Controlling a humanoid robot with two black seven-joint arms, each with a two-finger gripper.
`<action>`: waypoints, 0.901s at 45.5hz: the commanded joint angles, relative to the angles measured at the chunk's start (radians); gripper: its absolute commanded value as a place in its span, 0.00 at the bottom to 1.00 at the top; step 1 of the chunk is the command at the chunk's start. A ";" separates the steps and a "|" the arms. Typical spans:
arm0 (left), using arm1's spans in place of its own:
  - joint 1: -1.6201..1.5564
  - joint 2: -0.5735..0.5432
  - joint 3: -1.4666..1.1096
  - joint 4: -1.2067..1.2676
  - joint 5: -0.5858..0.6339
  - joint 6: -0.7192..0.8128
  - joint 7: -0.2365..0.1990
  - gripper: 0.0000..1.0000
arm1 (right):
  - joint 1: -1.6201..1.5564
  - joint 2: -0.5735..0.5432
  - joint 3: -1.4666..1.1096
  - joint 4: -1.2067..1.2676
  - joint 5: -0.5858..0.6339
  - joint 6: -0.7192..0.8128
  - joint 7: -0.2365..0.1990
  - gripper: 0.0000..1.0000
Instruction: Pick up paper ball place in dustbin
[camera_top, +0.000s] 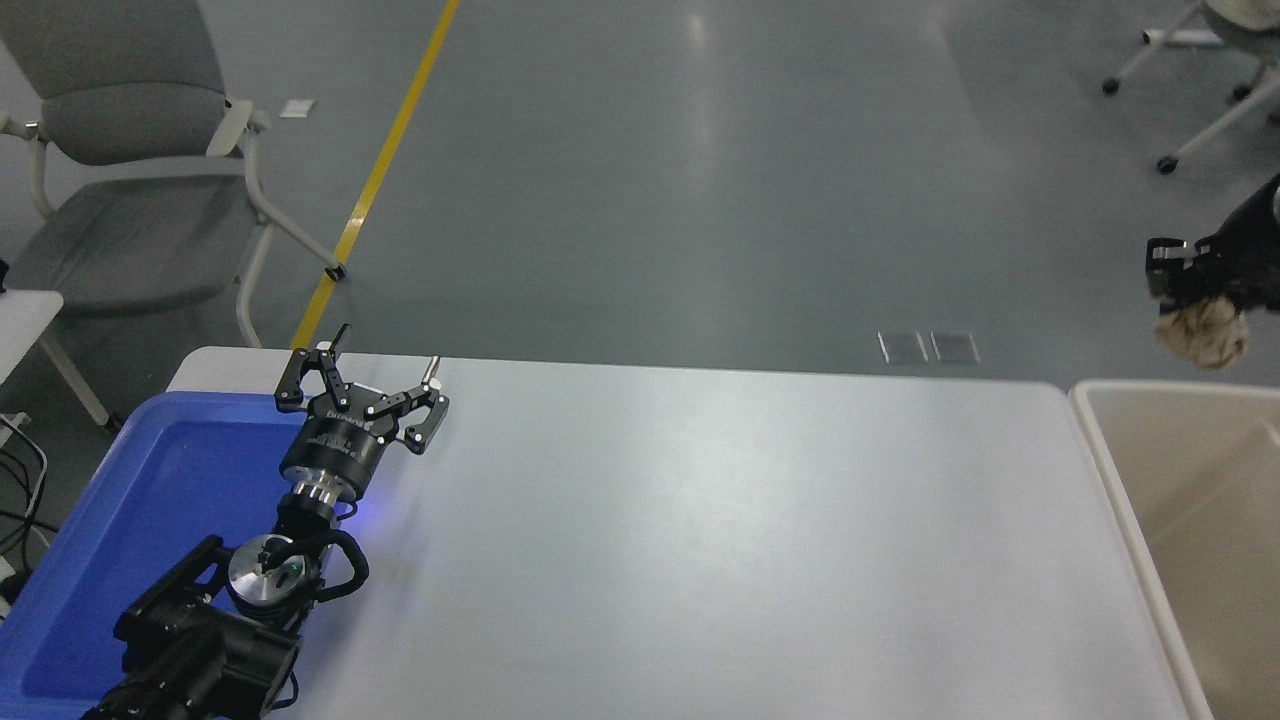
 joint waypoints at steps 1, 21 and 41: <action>0.000 0.000 0.000 0.000 0.000 0.000 0.001 0.99 | -0.221 -0.128 0.150 -0.249 0.008 -0.001 0.001 0.00; 0.000 0.000 0.000 0.000 0.000 0.000 0.001 0.99 | -0.808 0.042 0.717 -0.874 0.011 -0.047 0.002 0.00; 0.000 0.000 0.000 0.000 0.000 0.000 -0.001 0.99 | -1.026 0.228 0.911 -0.928 0.198 -0.484 0.047 0.00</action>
